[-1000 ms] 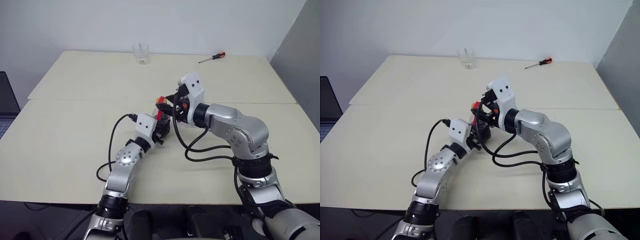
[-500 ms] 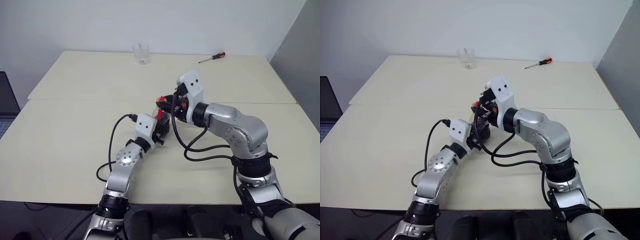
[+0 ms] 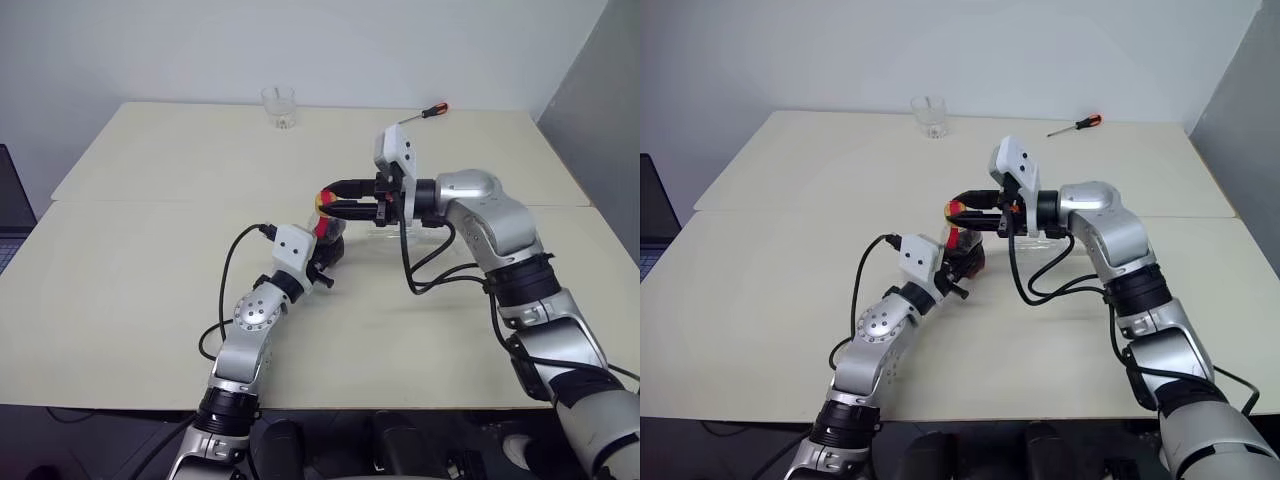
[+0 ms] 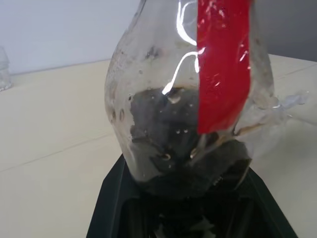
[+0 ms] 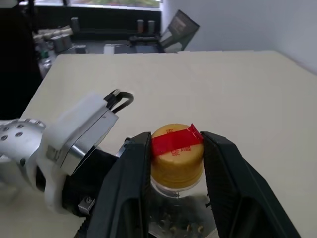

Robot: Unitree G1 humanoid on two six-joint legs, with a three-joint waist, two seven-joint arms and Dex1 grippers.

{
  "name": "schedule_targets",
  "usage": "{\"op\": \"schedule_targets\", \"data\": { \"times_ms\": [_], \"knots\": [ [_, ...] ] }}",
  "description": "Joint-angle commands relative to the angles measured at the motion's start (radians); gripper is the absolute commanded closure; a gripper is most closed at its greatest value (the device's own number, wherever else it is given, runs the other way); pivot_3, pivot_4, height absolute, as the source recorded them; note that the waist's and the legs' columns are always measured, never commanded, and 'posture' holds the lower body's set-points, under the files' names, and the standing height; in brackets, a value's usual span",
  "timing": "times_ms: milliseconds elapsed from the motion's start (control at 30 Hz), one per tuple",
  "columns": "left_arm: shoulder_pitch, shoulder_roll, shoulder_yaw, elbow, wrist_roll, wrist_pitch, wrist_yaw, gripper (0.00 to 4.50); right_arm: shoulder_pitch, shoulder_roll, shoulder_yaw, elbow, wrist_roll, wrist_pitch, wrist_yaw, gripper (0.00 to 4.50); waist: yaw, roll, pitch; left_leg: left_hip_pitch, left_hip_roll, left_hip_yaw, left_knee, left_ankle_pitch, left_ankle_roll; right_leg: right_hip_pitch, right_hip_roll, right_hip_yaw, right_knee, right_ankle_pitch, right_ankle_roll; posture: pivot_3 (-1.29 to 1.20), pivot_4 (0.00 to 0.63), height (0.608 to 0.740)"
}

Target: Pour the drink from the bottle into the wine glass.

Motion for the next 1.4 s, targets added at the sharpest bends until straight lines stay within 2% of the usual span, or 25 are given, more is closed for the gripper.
{"op": "schedule_targets", "data": {
  "times_ms": [33,167,400,433,500,667,700,833,933,1100,1200,1333,1400],
  "knots": [
    [-0.019,-0.001,0.021,-0.036,-0.003,0.006,0.02,3.44,-0.058,0.022,0.06,0.056,-0.029,-0.09,0.168,3.3,-0.001,0.0,0.0,0.0,0.0,0.0,0.0,0.0,0.0,0.0,0.0,0.0,0.0,0.0,0.0,0.0,0.15,0.74],
    [-0.019,-0.007,0.016,-0.041,-0.002,0.014,0.026,3.47,-0.091,0.066,0.021,0.135,-0.049,-0.111,0.137,3.3,-0.005,0.0,0.0,0.0,0.0,0.0,0.0,0.0,0.0,0.0,0.0,0.001,0.0,0.0,0.0,0.0,0.15,0.74],
    [-0.021,-0.007,0.021,-0.04,-0.005,0.023,0.024,3.57,-0.086,0.075,-0.038,0.1,-0.052,0.002,0.055,3.3,-0.004,0.0,0.0,0.0,0.001,0.0,0.0,0.0,0.0,0.0,-0.002,0.001,0.001,0.0,0.0,0.0,0.15,0.74],
    [-0.023,-0.007,0.021,-0.038,-0.006,0.024,0.023,3.57,-0.083,0.077,-0.046,0.095,-0.056,0.011,0.033,2.54,-0.004,0.0,0.0,0.0,0.001,0.0,0.0,0.0,0.0,0.0,-0.003,0.0,0.001,0.0,0.0,0.0,0.15,0.74],
    [-0.027,-0.008,0.018,-0.033,-0.008,0.024,0.02,3.58,-0.079,0.08,-0.054,0.091,-0.062,0.018,0.004,1.99,-0.004,0.0,0.0,0.0,0.001,0.001,0.0,0.0,0.0,0.0,-0.003,0.001,0.001,0.0,0.0,0.0,0.15,0.74],
    [-0.034,-0.012,0.013,-0.02,-0.009,0.023,0.014,3.58,-0.069,0.08,-0.066,0.093,-0.065,0.023,-0.032,0.17,-0.003,0.0,0.0,0.0,0.0,0.0,0.0,0.0,0.0,0.0,-0.003,0.0,0.001,0.0,0.0,0.0,0.15,0.74],
    [-0.033,-0.012,0.013,-0.021,-0.009,0.024,0.014,3.58,-0.067,0.074,-0.076,0.082,-0.054,0.039,-0.033,0.0,-0.004,0.0,0.0,0.0,0.0,0.0,0.0,0.0,0.0,0.0,-0.003,0.001,0.001,0.0,0.0,0.0,0.15,0.74],
    [-0.029,-0.013,0.014,-0.022,-0.007,0.029,0.019,3.58,-0.054,0.06,-0.124,0.017,-0.025,0.095,-0.083,0.0,-0.003,0.0,0.0,0.0,0.0,0.0,0.0,0.0,0.0,0.0,-0.003,0.0,0.001,0.0,0.0,0.0,0.15,0.74],
    [-0.028,-0.017,0.022,-0.025,-0.003,0.043,0.039,3.6,0.009,0.056,-0.154,-0.156,0.015,0.19,-0.15,0.0,-0.001,0.0,0.0,-0.001,0.001,0.0,0.0,0.0,0.0,0.0,-0.004,0.0,0.001,0.0,0.0,0.0,0.15,0.74],
    [-0.035,-0.025,0.02,-0.017,-0.004,0.058,0.05,3.62,0.123,0.108,-0.151,-0.371,0.051,0.312,-0.289,0.0,-0.006,0.0,0.0,-0.001,0.001,-0.001,-0.001,0.0,0.0,0.0,-0.004,0.0,0.001,0.0,0.0,0.0,0.15,0.74],
    [-0.038,-0.03,0.021,-0.019,-0.002,0.069,0.057,3.63,0.149,0.136,-0.153,-0.432,0.057,0.356,-0.356,0.0,-0.006,0.0,0.0,0.0,0.001,-0.001,0.0,0.0,0.0,0.0,-0.004,0.0,0.002,0.0,0.0,0.0,0.15,0.74],
    [-0.037,-0.035,0.015,-0.026,-0.001,0.076,0.059,3.63,0.183,0.176,-0.108,-0.43,-0.037,0.347,-0.511,0.0,-0.007,0.0,0.0,0.0,0.0,-0.001,0.0,0.0,0.0,0.0,-0.004,0.0,0.001,0.0,0.0,0.0,0.15,0.74],
    [-0.036,-0.033,0.016,-0.03,-0.001,0.078,0.061,3.63,0.184,0.194,-0.115,-0.442,-0.028,0.375,-0.547,0.0,-0.007,0.0,0.0,0.0,0.0,-0.001,0.0,0.0,0.0,0.0,-0.004,0.0,0.001,0.0,0.0,0.0,0.15,0.74]
  ]
}}
